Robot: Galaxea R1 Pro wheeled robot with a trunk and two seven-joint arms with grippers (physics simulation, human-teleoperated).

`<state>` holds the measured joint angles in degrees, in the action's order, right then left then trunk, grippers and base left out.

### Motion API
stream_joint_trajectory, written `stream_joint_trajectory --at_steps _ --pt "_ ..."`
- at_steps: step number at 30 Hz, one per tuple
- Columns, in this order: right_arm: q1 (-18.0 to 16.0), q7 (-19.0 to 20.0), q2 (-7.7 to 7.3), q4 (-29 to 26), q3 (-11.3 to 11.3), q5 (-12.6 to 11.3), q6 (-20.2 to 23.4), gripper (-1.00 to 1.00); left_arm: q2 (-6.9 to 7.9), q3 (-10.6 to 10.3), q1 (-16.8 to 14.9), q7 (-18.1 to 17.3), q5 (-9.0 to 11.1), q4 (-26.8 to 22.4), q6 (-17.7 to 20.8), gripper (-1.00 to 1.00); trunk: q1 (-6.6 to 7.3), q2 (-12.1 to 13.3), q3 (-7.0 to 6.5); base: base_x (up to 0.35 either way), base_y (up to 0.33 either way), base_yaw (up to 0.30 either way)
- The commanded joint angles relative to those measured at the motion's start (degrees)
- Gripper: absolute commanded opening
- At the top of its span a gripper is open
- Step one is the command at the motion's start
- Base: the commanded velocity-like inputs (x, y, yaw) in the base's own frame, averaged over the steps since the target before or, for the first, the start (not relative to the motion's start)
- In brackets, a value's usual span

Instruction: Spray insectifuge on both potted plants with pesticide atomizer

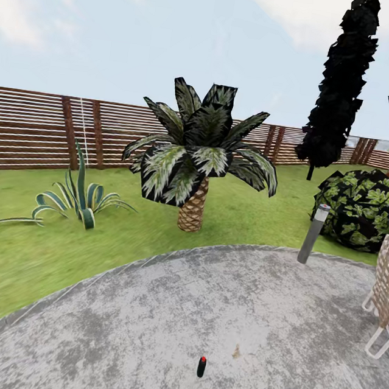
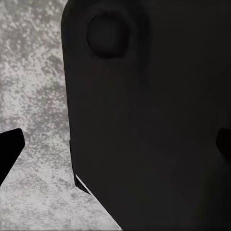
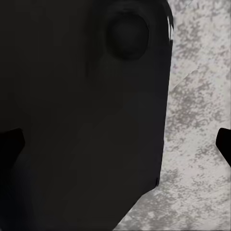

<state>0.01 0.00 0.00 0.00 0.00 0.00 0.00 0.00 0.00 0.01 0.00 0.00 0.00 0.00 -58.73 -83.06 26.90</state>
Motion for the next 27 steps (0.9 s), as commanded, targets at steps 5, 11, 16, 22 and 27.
stream_joint_trajectory --at_steps 5,11,16,22,27 --pt "0.2 -0.1 -0.08 0.2 0.1 0.2 -0.1 1.00 -0.08 -0.1 0.0 0.1 -0.1 0.3 -0.1 1.00 0.00 0.0 0.03 0.000 0.000 0.000" --pt "-1.4 -0.1 1.61 -1.6 0.2 0.3 -0.1 1.00 -0.17 0.1 0.0 0.1 -0.1 0.2 -0.1 1.00 0.00 0.0 0.03 0.000 0.000 0.000" --pt "-2.5 -0.1 1.66 -3.2 0.2 0.3 -0.1 1.00 -0.18 0.1 0.0 0.1 -0.1 0.2 -0.1 1.00 0.00 0.0 0.03 0.000 0.000 0.000" --pt "-2.6 -0.1 1.69 -4.3 0.1 0.2 -0.1 1.00 -0.17 -0.1 0.0 0.1 -0.2 -0.1 -0.1 1.00 0.00 0.0 0.03 0.000 0.000 0.000" --pt "-2.6 -0.1 1.70 -4.6 0.0 0.1 -0.8 1.00 -0.12 -0.2 0.0 0.1 -0.2 -4.6 -12.9 1.00 0.00 0.0 0.03 0.000 0.000 0.000"
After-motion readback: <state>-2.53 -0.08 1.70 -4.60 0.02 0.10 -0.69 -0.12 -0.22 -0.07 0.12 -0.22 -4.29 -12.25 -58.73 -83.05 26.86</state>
